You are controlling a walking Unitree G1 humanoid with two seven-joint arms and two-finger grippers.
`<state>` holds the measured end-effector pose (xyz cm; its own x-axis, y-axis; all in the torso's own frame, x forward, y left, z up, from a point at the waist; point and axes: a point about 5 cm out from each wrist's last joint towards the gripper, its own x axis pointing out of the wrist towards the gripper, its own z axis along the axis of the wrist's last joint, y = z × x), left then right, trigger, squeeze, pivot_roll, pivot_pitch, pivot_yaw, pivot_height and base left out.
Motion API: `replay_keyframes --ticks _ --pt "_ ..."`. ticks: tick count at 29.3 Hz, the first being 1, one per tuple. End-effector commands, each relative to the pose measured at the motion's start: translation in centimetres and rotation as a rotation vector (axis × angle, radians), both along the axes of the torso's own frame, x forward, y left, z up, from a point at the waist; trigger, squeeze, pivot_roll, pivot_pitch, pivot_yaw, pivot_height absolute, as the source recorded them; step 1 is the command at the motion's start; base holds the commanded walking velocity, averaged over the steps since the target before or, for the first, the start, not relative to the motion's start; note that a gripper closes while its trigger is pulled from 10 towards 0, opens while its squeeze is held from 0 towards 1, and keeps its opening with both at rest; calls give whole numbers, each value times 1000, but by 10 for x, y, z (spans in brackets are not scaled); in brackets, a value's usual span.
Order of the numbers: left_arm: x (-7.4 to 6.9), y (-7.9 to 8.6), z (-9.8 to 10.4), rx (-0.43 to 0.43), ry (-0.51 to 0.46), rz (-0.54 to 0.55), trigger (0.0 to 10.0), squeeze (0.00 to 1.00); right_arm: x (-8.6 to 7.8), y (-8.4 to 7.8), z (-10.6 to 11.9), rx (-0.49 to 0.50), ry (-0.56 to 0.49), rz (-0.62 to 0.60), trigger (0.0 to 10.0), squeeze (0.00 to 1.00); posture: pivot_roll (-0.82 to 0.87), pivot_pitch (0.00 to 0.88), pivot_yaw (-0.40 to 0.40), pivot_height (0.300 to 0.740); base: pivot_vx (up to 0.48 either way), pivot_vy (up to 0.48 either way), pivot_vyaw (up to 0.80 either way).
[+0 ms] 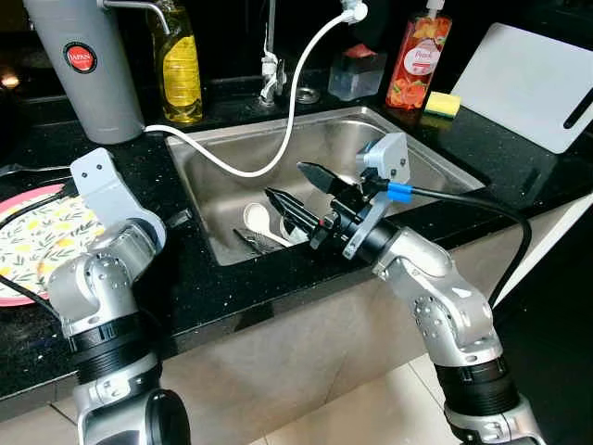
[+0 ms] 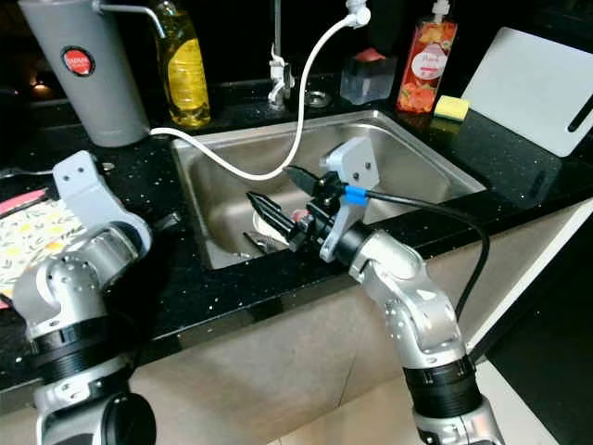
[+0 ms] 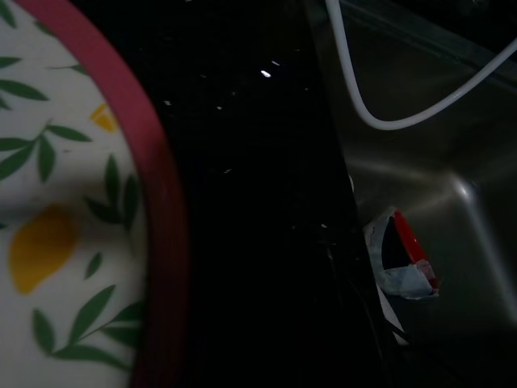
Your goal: Kitchen organization
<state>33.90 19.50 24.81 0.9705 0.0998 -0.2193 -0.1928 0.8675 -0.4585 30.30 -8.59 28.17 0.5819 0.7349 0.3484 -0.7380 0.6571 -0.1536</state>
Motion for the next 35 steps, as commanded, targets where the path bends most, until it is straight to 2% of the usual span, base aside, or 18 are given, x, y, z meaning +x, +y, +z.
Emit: replay_keyframes --ticks 1,4,8,11,14,15,18,21,24,25,27,29,32,34,35 --pt "3 -11 -16 -23 79 -56 10000 0 -4 -2 2 9 -3 11 10000 0 -101 129 -24 740 0 0 0" --pt "3 -11 -14 -20 70 -64 10000 0 -3 -2 2 10 -2 8 10000 0 -100 128 -24 740 0 0 0" --pt "4 -11 2 119 -34 -62 10000 0 -3 -3 2 16 0 3 10000 0 -100 126 -25 740 0 0 0" --pt "4 -11 10 162 -80 -65 10000 0 -3 -3 2 17 0 3 10000 0 -99 122 -23 740 0 0 0" --pt "2 -10 21 254 -138 -66 10000 0 -3 -3 3 20 -2 3 10000 0 -99 122 -23 740 0 0 0" --pt "-1 -4 29 335 -173 0 10000 0 -3 -3 3 22 -2 3 10000 0 -97 121 -20 740 0 0 0" --pt "-2 2 34 374 -196 64 10000 0 -3 -3 3 23 -1 2 10000 0 -95 121 -20 740 0 0 0" --pt "-3 7 36 377 -203 107 10000 0 -3 -3 2 23 0 1 10000 0 -95 121 -20 740 0 0 0" --pt "-4 27 36 371 -183 257 10000 0 -2 -2 2 25 1 1 10000 0 -94 119 -22 740 0 0 0" --pt "-4 27 36 371 -183 257 10000 0 -2 -2 2 25 1 1 10000 0 -94 119 -22 740 0 0 0" --pt "-6 42 29 351 -129 358 10000 0 -2 -2 2 26 1 1 10000 0 -93 120 -21 740 0 0 0" --pt "-6 42 29 351 -129 358 10000 0 -2 -2 2 26 1 1 10000 0 -93 120 -21 740 0 0 0" --pt "-8 59 13 266 -33 443 10000 0 -2 -2 3 27 2 1 10000 0 -93 125 -21 740 0 0 0" --pt "-8 61 6 213 -4 445 10000 0 -3 -2 2 27 3 1 10000 0 -94 125 -22 740 0 0 0" --pt "-8 61 6 213 -4 445 10000 0 -3 -2 2 27 3 1 10000 0 -94 125 -22 740 0 0 0"
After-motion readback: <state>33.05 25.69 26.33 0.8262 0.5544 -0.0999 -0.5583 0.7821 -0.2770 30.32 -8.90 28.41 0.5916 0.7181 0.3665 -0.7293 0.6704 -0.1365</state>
